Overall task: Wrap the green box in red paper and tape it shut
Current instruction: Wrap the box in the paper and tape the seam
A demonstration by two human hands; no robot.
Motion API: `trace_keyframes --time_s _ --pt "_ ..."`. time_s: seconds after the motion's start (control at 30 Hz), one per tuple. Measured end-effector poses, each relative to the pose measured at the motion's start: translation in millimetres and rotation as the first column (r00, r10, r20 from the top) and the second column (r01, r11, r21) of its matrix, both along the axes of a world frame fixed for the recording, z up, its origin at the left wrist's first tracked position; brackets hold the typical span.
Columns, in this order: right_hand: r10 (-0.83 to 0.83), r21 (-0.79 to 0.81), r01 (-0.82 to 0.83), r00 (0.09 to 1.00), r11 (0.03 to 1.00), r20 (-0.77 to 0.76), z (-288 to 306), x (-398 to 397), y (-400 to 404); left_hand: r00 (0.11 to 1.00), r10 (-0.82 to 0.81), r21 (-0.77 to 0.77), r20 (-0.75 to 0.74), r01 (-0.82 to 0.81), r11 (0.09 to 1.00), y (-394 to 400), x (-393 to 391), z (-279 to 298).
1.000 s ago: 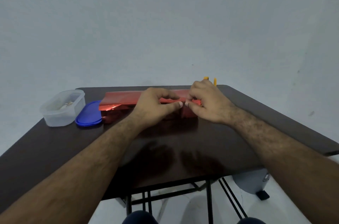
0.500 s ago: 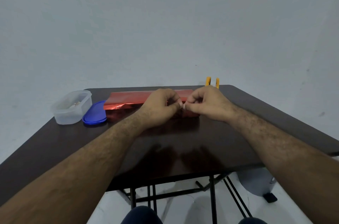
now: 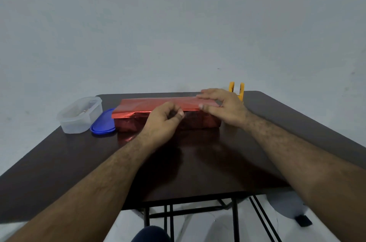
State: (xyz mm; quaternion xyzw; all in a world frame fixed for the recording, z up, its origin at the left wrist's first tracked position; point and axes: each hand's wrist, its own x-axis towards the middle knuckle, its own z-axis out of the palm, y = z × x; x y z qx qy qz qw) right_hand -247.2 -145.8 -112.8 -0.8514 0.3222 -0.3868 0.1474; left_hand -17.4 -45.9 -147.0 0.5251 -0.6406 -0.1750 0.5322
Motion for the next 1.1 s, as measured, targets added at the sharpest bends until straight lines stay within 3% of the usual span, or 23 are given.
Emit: trace_keyframes --time_s 0.2,0.47,0.9,1.1 --pt "-0.024 -0.042 0.026 0.999 0.999 0.045 -25.6 4.9 -8.2 0.998 -0.027 -0.015 0.050 0.028 1.000 -1.1 0.6 -1.5" --pt "-0.078 -0.123 0.088 0.993 0.989 0.085 -33.1 6.6 -11.9 0.962 0.127 -0.012 0.241 -0.128 0.992 -15.1 -15.4 8.4" --pt "-0.069 -0.086 0.084 0.984 0.993 0.163 -37.1 12.2 -16.0 0.944 0.329 0.016 -0.040 -0.328 0.944 -22.3 -24.6 -9.3" --pt "-0.076 -0.073 0.090 0.982 0.993 0.172 -37.1 12.2 -14.9 0.932 0.360 0.026 -0.032 -0.360 0.933 -23.4 -24.4 -9.8"
